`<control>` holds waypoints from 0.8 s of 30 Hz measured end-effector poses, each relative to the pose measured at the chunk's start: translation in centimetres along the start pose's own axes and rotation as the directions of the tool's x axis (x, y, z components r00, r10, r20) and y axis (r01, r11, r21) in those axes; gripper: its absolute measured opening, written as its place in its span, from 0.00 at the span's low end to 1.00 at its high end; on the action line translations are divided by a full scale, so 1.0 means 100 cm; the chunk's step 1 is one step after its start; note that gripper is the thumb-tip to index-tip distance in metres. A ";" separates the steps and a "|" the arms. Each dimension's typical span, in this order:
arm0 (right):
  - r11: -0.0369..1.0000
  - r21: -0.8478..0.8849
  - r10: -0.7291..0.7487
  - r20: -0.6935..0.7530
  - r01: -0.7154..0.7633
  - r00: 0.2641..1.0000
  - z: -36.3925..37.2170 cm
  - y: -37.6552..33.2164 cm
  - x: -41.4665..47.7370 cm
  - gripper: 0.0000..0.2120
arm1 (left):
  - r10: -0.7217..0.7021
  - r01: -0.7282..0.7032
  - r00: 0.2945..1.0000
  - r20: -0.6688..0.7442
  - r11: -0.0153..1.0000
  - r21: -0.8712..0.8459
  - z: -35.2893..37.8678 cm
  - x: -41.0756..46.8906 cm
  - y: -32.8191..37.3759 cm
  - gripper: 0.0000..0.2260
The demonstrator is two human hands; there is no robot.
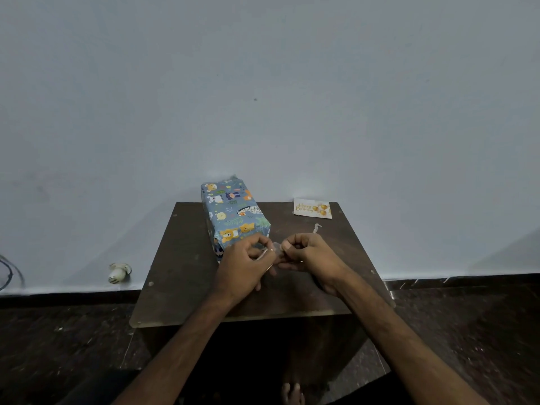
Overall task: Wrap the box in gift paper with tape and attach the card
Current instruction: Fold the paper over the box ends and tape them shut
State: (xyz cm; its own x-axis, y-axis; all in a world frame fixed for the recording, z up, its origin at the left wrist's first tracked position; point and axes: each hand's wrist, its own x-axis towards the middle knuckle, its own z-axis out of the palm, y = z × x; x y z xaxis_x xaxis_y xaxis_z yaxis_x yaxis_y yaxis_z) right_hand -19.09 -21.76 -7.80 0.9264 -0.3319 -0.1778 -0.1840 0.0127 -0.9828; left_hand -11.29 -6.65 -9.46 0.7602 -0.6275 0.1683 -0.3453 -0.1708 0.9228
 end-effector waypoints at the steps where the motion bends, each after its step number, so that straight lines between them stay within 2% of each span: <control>1: 1.000 0.012 0.008 -0.005 -0.008 1.000 0.000 0.000 0.000 0.07 | 0.001 -0.001 1.000 -0.001 1.000 0.000 0.000 0.000 0.000 0.02; 7: 1.000 0.014 0.013 -0.079 -0.012 0.997 0.003 -0.003 -0.002 0.08 | -0.005 0.005 1.000 -0.027 1.000 -0.010 0.004 0.001 -0.002 0.04; 9: 0.999 0.040 -0.027 -0.207 0.036 0.978 -0.008 -0.009 -0.006 0.10 | -0.028 0.023 0.998 -0.062 0.997 -0.071 0.003 0.002 -0.001 0.05; 10: 0.994 -0.084 -0.087 -0.307 0.064 0.948 -0.017 -0.012 -0.010 0.11 | -0.051 0.042 0.996 -0.074 0.992 -0.118 0.001 0.003 -0.001 0.05; 11: 0.950 -0.306 -0.182 -0.397 0.057 0.900 -0.029 -0.012 -0.014 0.11 | -0.073 0.059 0.994 -0.080 0.985 -0.162 -0.001 0.004 -0.001 0.06; 12: 0.840 -0.543 -0.269 -0.430 -0.008 0.862 -0.039 -0.010 -0.019 0.12 | -0.088 0.071 0.993 -0.081 0.979 -0.189 -0.002 0.005 -0.001 0.06; 13: 0.689 -0.717 -0.289 -0.406 -0.105 0.867 -0.045 -0.006 -0.025 0.12 | -0.095 0.077 0.992 -0.078 0.977 -0.201 -0.004 0.006 0.000 0.06; 15: 0.425 -0.875 -0.180 -0.332 -0.232 0.926 -0.044 0.006 -0.032 0.11 | -0.101 0.084 0.992 -0.072 0.975 -0.206 -0.004 0.006 0.000 0.06; 16: 0.357 -0.903 -0.142 -0.303 -0.237 0.942 -0.040 0.012 -0.034 0.10 | -0.102 0.086 0.992 -0.071 0.975 -0.206 -0.004 0.006 0.001 0.06; 20: 0.318 -0.920 -0.181 -0.295 -0.228 0.938 -0.029 0.016 -0.034 0.12 | -0.103 0.086 0.992 -0.074 0.976 -0.202 -0.004 0.006 0.001 0.05; 24: 0.301 -0.912 -0.107 -0.323 -0.279 0.940 -0.033 0.015 -0.031 0.12 | -0.100 0.086 0.993 -0.059 0.975 -0.206 -0.005 0.005 -0.001 0.04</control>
State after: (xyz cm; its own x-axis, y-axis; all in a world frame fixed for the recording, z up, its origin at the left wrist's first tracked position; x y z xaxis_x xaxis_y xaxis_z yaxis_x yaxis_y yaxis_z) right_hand -23.33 -23.78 -8.53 0.7849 -0.6179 -0.0464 -0.6132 -0.7638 -0.2015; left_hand -10.60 -6.56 -9.25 0.8217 -0.5618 0.0957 -0.1583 -0.0637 0.9853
